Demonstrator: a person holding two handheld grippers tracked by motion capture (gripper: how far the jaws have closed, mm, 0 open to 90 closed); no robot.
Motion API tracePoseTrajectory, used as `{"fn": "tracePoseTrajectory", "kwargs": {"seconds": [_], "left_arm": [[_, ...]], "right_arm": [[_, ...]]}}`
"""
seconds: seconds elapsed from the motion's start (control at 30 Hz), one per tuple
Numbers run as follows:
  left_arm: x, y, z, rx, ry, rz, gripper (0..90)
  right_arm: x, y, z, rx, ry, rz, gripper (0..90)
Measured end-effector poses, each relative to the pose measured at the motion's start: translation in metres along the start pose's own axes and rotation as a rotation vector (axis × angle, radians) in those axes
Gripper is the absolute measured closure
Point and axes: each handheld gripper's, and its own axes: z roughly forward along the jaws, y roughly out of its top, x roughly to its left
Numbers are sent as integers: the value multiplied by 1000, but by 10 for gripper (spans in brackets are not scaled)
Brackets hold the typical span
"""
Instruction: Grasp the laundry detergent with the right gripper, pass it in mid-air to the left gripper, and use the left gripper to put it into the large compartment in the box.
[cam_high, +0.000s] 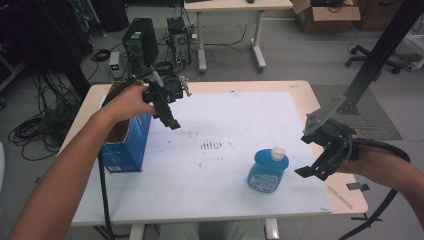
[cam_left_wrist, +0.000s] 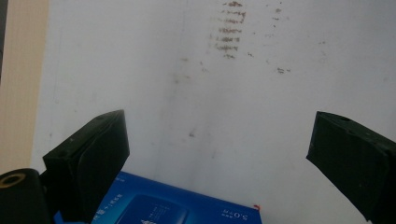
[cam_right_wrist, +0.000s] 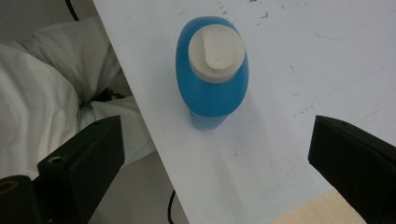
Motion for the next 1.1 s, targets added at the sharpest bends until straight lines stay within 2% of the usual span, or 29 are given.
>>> {"fn": "tracePoseTrajectory", "kwargs": {"seconds": [0.17,0.23,0.53,0.77,0.8,0.87,1.1], "left_arm": [[0,0,0,-2,0,-1,57],[0,0,0,4,-2,1,57],[-1,1,0,7,-2,0,58],[0,2,1,10,-2,0,57],[0,2,1,8,-4,-1,57],[-1,2,1,6,-3,-1,57],[-1,3,2,7,-2,-3,57]], "right_arm": [[-1,-10,4,-37,-5,9,33],[-1,-16,7,-72,-6,15,34],[1,-31,19,-116,4,23,33],[1,-44,27,-188,-4,22,35],[1,-48,28,-223,-4,26,35],[1,-52,30,-249,-5,30,34],[1,-63,38,-307,-2,39,31]]}}
